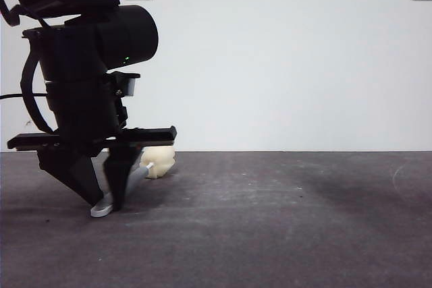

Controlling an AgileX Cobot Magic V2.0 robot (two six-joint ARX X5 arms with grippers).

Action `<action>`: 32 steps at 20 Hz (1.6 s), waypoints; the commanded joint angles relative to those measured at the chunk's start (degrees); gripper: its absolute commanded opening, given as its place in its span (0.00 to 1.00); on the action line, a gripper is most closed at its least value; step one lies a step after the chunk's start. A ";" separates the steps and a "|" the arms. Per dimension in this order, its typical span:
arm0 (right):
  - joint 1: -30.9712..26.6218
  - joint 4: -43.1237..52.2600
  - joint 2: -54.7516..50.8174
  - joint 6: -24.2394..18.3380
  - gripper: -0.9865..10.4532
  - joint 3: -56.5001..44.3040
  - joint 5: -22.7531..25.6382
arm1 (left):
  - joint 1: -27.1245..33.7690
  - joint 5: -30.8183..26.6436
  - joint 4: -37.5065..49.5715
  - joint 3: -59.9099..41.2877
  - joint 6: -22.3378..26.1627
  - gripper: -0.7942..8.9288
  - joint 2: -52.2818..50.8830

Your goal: Pick up the cup brush,pick up the cup,insert the brush into the cup,clean the cup,put the cup brush back,put the cup back to the fixed position on the table

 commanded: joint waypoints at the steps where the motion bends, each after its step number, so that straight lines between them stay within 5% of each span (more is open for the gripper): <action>1: 0.04 0.92 0.57 -0.68 0.08 -0.39 0.66 | -0.20 0.61 -2.25 -0.81 3.45 0.57 1.42; 11: -3.72 34.77 3.06 -3.96 0.08 -22.80 4.98 | -0.22 0.66 -0.96 -0.81 10.40 0.57 -11.41; 18: -8.35 56.85 23.32 -5.46 0.08 -28.04 4.33 | -1.66 1.95 -5.92 -0.81 13.42 0.57 -28.02; 25: -13.59 75.97 42.34 -7.45 0.08 -28.02 -0.59 | -1.84 1.84 -12.57 -0.81 13.86 0.57 -41.44; 32: -18.36 86.31 51.76 -7.61 0.08 -28.00 -6.54 | -2.54 1.90 -15.12 -0.81 13.86 0.57 -44.33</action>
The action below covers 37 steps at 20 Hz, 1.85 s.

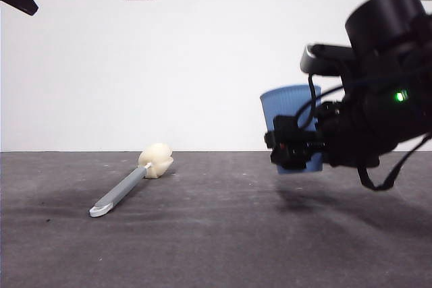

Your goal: Pick up the cup brush,pick up the cup,insert the brush into the cup,clean the cup,put the cup brush back,put the cup back to the fixed position on the table

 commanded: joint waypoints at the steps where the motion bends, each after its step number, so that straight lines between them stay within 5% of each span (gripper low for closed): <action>1: -1.20 3.15 2.73 -0.26 0.08 -0.20 -2.08 | -0.72 0.02 -0.20 -0.35 0.72 0.57 -0.07; 10: -5.46 4.55 6.03 -0.70 0.08 2.01 -8.37 | -1.20 -0.04 -0.15 -0.35 0.70 0.57 -0.07; 19: -6.54 -4.00 7.19 -1.73 0.08 2.03 -15.19 | -1.97 -0.24 -0.17 -0.35 0.66 0.57 -0.07; 25: -6.51 -11.15 7.17 -0.98 0.46 2.03 -15.63 | -1.97 -0.24 -1.11 -0.35 0.68 0.57 -0.07; 28: -6.49 -12.00 7.17 0.33 0.53 2.03 -15.65 | -1.97 -0.31 -2.05 -0.35 0.68 0.57 -0.07; 37: -6.49 -23.39 -1.92 1.36 0.54 2.03 -15.58 | -1.95 -0.33 -2.23 -0.35 0.70 0.57 -0.07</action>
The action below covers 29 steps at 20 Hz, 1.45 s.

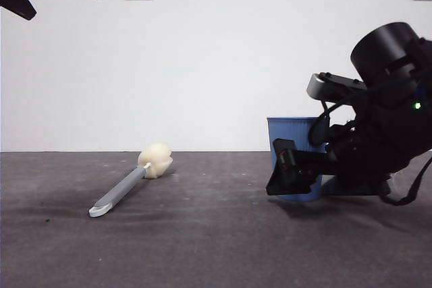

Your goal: Pick up the cup brush,pick up the cup,insert the brush into the cup,clean the cup,put the cup brush back,put the cup back to the fixed position on the table

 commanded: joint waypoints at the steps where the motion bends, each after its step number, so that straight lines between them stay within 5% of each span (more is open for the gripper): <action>1: 0.04 -8.92 -3.43 2.54 0.54 -1.42 0.00 | -0.17 -0.22 -0.02 -0.35 0.70 0.57 -0.07; 15: 0.07 -67.10 -61.13 7.23 0.53 4.85 -3.10 | -0.17 0.20 -3.02 -0.35 4.42 0.56 -0.07; 18: 0.11 -79.06 -63.91 5.97 0.53 14.43 -3.65 | -0.17 0.61 -3.93 -0.35 5.14 0.56 -0.07; 22: 0.11 -91.97 -60.96 3.56 0.53 24.46 -13.35 | -0.17 6.78 -3.98 -0.35 6.29 0.56 -0.07; 25: 0.11 -95.84 -58.64 1.79 0.53 26.80 -17.88 | -0.17 12.33 -4.07 -0.35 7.32 0.56 -0.07; 29: 0.11 -95.97 -56.61 0.90 0.52 26.80 -17.97 | -0.17 13.73 -5.33 -0.35 7.34 0.56 -0.07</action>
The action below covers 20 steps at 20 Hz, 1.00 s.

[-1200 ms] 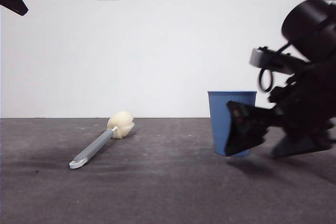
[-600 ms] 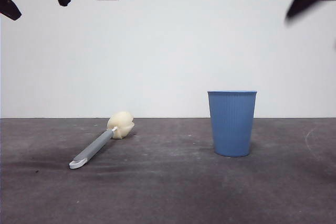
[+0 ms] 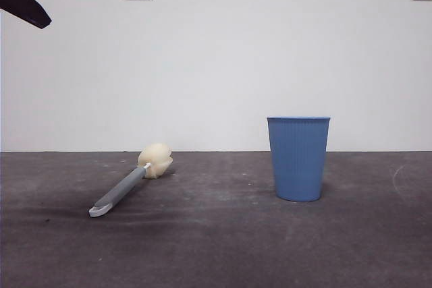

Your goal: Pick up the cup brush,pick up the cup,insert the brush into the cup,clean the cup,put the cup brush back,put the cup back to the fixed position on the table

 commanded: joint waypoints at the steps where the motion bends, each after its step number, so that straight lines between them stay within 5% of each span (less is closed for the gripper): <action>1: 0.11 0.28 0.92 -1.11 0.52 0.15 0.04 | -0.15 0.02 -0.61 -0.35 0.92 0.56 -0.09; 4: 0.11 0.31 1.73 -1.07 0.49 0.15 0.04 | -0.15 -0.09 -0.66 -0.35 1.07 0.39 -0.09; 7: 0.11 0.28 1.90 -1.11 0.10 0.15 0.00 | -0.15 -0.22 -0.63 -0.35 1.07 0.10 -0.09; 8: 0.11 0.28 1.90 -1.20 0.08 0.15 0.00 | -0.15 -0.20 -0.66 -0.35 1.07 0.07 -0.09; 20: 0.09 0.11 1.86 -0.04 0.09 0.15 0.33 | -0.11 -0.44 -0.68 -0.35 1.27 0.08 -0.09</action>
